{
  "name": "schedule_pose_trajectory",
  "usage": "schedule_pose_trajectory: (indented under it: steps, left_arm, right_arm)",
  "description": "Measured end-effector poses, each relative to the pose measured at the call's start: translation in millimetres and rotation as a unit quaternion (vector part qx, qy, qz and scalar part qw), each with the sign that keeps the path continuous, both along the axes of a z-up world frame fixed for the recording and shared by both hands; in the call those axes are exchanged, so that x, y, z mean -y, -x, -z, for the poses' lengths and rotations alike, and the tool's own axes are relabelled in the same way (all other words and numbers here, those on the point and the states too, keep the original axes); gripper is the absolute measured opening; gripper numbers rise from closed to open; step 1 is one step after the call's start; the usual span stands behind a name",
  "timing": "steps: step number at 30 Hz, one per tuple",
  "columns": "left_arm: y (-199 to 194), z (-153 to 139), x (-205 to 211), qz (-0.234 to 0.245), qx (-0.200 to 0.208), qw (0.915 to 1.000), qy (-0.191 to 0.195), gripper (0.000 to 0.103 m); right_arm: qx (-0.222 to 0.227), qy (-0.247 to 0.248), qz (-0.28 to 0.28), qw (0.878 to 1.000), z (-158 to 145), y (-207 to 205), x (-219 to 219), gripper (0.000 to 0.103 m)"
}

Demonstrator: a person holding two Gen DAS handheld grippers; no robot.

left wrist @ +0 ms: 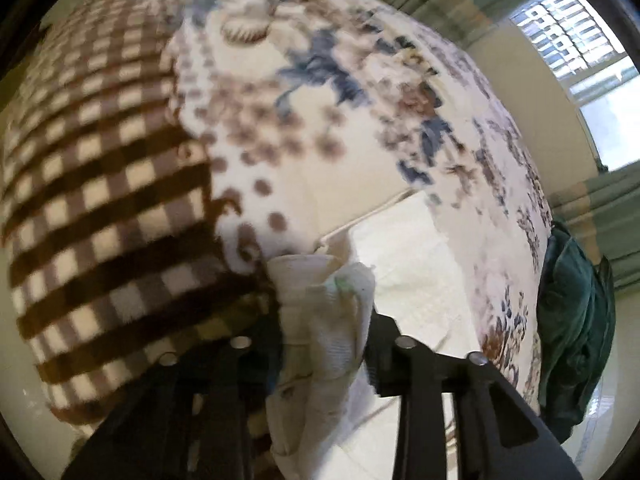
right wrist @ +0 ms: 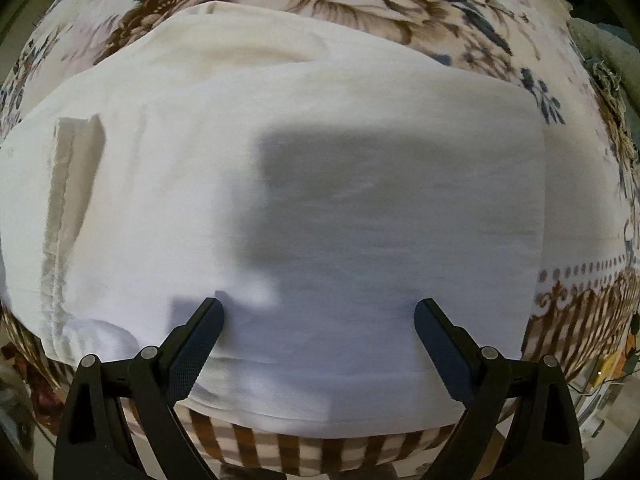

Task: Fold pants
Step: 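Grasp the pants waistband corner with the left gripper and lift it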

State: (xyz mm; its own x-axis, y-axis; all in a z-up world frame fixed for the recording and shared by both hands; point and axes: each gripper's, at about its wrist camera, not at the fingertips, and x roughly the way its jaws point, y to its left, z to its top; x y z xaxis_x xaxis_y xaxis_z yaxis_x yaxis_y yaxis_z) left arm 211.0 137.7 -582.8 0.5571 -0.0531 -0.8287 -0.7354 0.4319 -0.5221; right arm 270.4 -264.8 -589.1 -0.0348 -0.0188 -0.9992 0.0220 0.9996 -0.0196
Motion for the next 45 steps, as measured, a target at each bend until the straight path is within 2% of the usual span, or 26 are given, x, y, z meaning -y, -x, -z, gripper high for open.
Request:
schedule_pose_trajectory:
  steps: [1, 3, 4, 6, 8, 11, 14, 17, 21, 28, 34, 36, 39, 45]
  left_arm:
    - [0, 11, -7, -0.009, -0.003, 0.9997, 0.021, 0.041]
    - [-3, 22, -11, -0.019, 0.009, 0.9987, 0.047, 0.041]
    - [-5, 20, -11, -0.014, 0.009, 0.9992, 0.037, 0.040]
    - [-9, 3, 1, 0.018, 0.002, 0.9995, -0.026, 0.029]
    - [-12, -18, 15, 0.047, -0.002, 0.9953, -0.085, 0.024]
    - [-12, -46, 33, 0.071, -0.007, 0.9873, -0.142, 0.022]
    - [-13, -70, 50, 0.093, -0.004, 0.9790, -0.181, 0.020]
    - [-15, -98, 78, 0.130, 0.008, 0.9652, -0.227, 0.020]
    - [-21, -124, 110, 0.161, 0.022, 0.9506, -0.265, 0.019]
    - [-21, -173, 181, 0.220, 0.067, 0.9324, -0.278, 0.018]
    - [-23, -191, 254, 0.280, 0.080, 0.9146, -0.281, 0.018]
    - [-25, -192, 277, 0.299, 0.082, 0.9102, -0.274, 0.018]
    - [-28, -190, 320, 0.337, 0.085, 0.8989, -0.267, 0.018]
    - [-34, -158, 413, 0.423, 0.074, 0.8707, -0.240, 0.017]
  right_arm:
    - [0.000, 0.000, -0.001, 1.000, 4, -4, 2, 0.098]
    - [0.001, -0.006, -0.001, 1.000, 6, -6, 8, 0.098]
    - [0.001, -0.007, -0.001, 1.000, 5, -5, 8, 0.098]
    - [0.000, -0.007, 0.001, 1.000, 5, -5, 13, 0.098]
    - [-0.001, -0.006, 0.002, 1.000, 3, -2, 20, 0.098]
    - [-0.002, -0.004, 0.008, 1.000, 4, 0, 31, 0.098]
    - [0.000, -0.002, 0.012, 1.000, 2, -2, 43, 0.098]
    - [0.002, -0.004, 0.019, 1.000, 0, -4, 60, 0.098]
    - [0.005, -0.018, 0.041, 0.999, -8, -9, 90, 0.098]
    - [0.019, -0.046, 0.083, 0.995, -29, -10, 164, 0.098]
    - [0.022, -0.069, 0.150, 0.986, -40, 1, 262, 0.098]
    - [0.025, -0.069, 0.172, 0.982, -44, 11, 294, 0.098]
    - [0.024, -0.068, 0.208, 0.976, -41, 29, 345, 0.098]
    - [0.012, -0.057, 0.281, 0.958, -24, 79, 439, 0.098]
